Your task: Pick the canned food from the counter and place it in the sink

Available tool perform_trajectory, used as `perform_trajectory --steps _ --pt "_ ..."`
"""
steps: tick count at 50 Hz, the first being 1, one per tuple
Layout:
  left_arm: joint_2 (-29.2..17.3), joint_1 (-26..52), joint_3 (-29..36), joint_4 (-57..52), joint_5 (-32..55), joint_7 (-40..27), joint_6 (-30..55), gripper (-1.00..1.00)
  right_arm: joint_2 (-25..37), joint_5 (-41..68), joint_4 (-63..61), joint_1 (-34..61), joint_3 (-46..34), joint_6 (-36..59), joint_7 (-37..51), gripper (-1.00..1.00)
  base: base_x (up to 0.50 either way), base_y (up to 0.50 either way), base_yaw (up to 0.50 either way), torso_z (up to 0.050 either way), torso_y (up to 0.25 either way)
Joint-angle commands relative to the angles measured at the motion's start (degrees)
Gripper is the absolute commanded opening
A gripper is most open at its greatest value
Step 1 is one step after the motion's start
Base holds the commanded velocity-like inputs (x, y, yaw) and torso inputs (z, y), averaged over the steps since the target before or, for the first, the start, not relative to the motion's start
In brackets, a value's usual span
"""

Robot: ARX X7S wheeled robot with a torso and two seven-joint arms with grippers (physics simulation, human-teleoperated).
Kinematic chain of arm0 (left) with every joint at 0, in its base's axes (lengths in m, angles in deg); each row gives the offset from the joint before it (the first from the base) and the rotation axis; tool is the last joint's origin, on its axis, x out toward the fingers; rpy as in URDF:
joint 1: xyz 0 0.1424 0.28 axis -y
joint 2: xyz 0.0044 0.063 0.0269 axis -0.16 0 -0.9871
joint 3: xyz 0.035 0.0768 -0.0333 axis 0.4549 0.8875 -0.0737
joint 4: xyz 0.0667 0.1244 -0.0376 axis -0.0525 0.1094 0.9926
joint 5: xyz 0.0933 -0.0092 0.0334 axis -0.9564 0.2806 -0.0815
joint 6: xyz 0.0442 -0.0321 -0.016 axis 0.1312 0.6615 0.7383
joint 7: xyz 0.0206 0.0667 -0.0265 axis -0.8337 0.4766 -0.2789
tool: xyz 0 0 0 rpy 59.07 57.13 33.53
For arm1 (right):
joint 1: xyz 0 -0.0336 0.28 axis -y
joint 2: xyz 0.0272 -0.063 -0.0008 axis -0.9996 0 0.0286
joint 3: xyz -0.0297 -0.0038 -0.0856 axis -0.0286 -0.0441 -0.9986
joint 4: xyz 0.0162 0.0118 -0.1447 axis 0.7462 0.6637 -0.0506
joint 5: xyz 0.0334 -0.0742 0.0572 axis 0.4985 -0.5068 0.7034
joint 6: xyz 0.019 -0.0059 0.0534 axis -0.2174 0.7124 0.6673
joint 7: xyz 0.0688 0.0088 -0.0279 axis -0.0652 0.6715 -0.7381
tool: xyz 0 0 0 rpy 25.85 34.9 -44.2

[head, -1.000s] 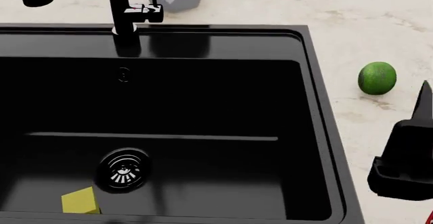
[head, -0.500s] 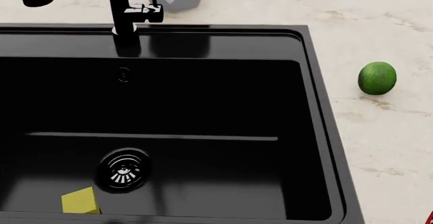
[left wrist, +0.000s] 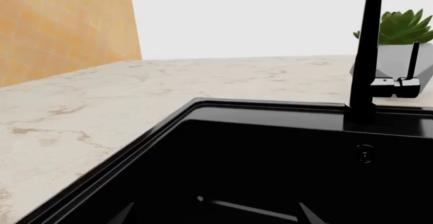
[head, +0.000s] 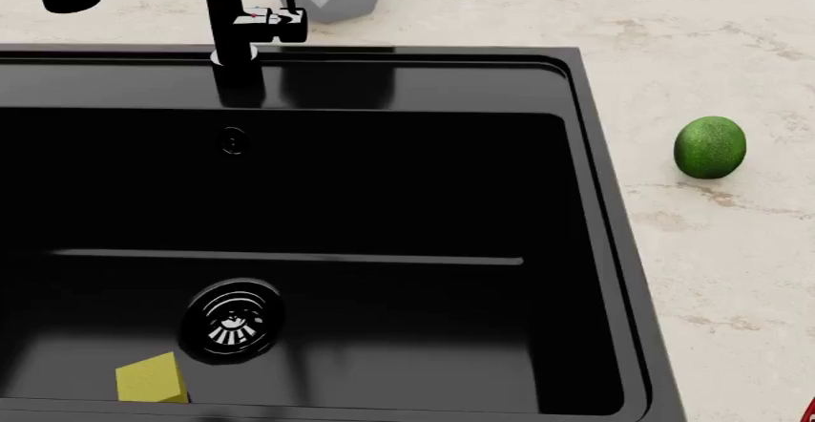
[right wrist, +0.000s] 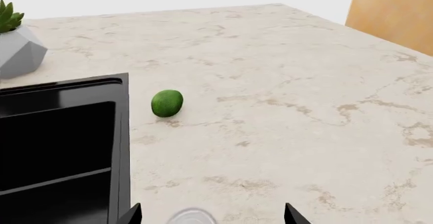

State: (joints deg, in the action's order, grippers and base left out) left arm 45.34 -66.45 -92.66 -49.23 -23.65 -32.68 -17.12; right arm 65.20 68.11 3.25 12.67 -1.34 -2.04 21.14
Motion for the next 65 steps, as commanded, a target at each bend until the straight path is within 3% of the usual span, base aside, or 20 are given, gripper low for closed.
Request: perform_trajectory --steps 1,8,35,65 --pt "-0.19 0.09 0.54 0.6 -0.04 -0.22 -0.35 1.0 -1.75 0.01 -0.79 -3.97 2.24 0.42 -0.81 1.0 0.0 0.0 0.0 0.0 0.0" --pt "-0.2 0.7 1.46 0.67 -0.05 -0.54 0.11 1.0 -3.65 -3.92 -0.49 -3.81 -0.99 0.82 -4.16 1.0 0.0 0.0 0.0 0.0 0.0" --pt "-0.38 -0.08 1.17 0.17 0.58 -0.88 0.04 1.0 -0.45 -14.51 3.89 3.98 -21.57 -4.67 -12.41 1.0 0.0 0.0 0.0 0.0 0.0" --pt "-0.56 -0.9 1.11 0.33 0.93 -1.45 -0.58 1.0 -3.03 -25.05 11.78 8.02 -30.51 -2.69 -20.29 1.0 0.0 0.0 0.0 0.0 0.0"
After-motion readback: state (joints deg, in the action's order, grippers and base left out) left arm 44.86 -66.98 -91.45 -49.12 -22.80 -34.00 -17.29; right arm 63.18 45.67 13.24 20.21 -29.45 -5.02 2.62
